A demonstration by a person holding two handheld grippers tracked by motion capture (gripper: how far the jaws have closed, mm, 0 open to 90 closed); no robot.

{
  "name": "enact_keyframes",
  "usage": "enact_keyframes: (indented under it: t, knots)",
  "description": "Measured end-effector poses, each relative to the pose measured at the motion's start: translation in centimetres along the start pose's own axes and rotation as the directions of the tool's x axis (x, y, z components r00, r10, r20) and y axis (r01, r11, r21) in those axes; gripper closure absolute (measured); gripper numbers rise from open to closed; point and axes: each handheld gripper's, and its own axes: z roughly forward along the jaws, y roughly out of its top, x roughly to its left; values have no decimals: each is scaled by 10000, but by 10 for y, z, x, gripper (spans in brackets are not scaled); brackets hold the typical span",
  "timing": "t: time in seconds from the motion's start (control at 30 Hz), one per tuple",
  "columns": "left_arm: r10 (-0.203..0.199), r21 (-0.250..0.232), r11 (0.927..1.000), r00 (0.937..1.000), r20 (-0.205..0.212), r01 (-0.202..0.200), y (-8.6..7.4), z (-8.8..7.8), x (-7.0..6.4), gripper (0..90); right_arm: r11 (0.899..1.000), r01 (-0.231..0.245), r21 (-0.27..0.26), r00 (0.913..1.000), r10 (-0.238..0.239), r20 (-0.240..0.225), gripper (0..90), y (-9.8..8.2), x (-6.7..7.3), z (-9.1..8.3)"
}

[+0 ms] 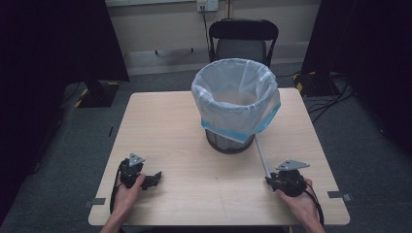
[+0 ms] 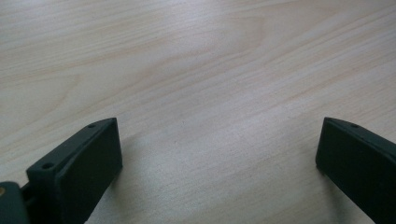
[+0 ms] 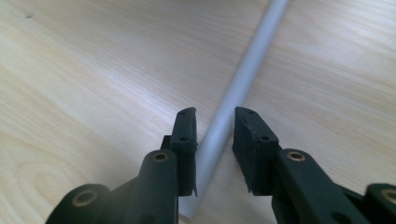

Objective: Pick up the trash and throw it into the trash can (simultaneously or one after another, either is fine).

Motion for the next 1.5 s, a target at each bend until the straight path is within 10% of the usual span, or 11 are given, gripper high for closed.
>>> enact_keyframes:
  t: [0.63, 1.5]
  knots:
    - [-1, 2, 10000, 10000, 0, 1, 0, 0, 0, 0, 9927, -1192, 162, 9885, 1171, 957, 781, -1, -13, -4]
    - [-2, 4, 10000, 10000, 4, 2, 0, 0, 0, 0, 9694, -2256, -973, 9564, 2393, 1673, 804, -2, -30, -19]
